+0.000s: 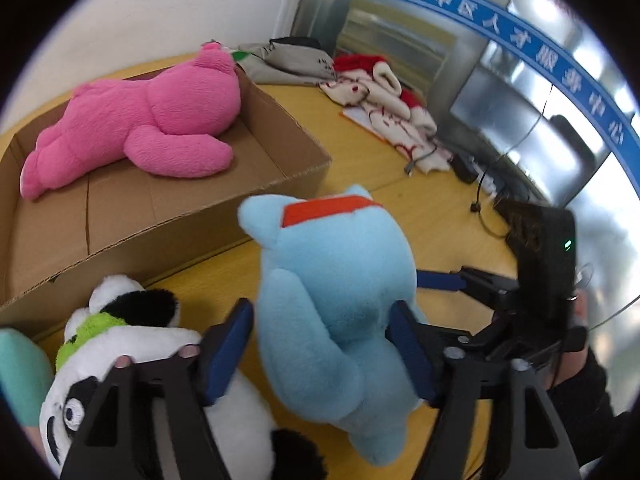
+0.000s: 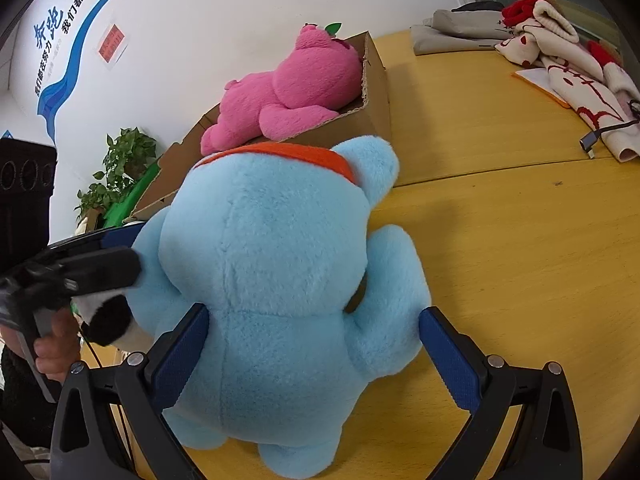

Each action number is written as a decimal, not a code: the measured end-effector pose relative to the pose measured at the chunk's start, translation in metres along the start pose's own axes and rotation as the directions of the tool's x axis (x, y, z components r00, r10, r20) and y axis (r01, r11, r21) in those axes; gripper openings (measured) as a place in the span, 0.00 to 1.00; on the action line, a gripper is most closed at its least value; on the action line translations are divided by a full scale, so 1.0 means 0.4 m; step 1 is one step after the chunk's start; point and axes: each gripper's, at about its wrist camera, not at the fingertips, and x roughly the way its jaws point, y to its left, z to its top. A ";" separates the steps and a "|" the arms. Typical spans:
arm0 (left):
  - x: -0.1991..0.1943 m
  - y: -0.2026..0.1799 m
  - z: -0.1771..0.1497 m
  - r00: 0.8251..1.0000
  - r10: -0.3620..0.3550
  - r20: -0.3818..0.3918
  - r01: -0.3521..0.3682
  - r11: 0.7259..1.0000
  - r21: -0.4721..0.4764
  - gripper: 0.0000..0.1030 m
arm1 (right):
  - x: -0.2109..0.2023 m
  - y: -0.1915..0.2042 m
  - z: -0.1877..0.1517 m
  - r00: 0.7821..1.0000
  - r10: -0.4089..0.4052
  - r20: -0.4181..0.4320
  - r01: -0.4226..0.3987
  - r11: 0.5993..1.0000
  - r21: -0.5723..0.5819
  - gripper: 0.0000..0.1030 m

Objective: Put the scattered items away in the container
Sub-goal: 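Grasp the light-blue plush toy with both tools and lift it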

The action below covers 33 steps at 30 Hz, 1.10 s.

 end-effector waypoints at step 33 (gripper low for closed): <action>-0.028 0.034 -0.010 1.000 0.011 0.006 -0.011 0.999 -0.039 0.21 | 0.042 -0.040 0.015 0.995 -0.055 -0.086 0.069 0.985 0.160 0.31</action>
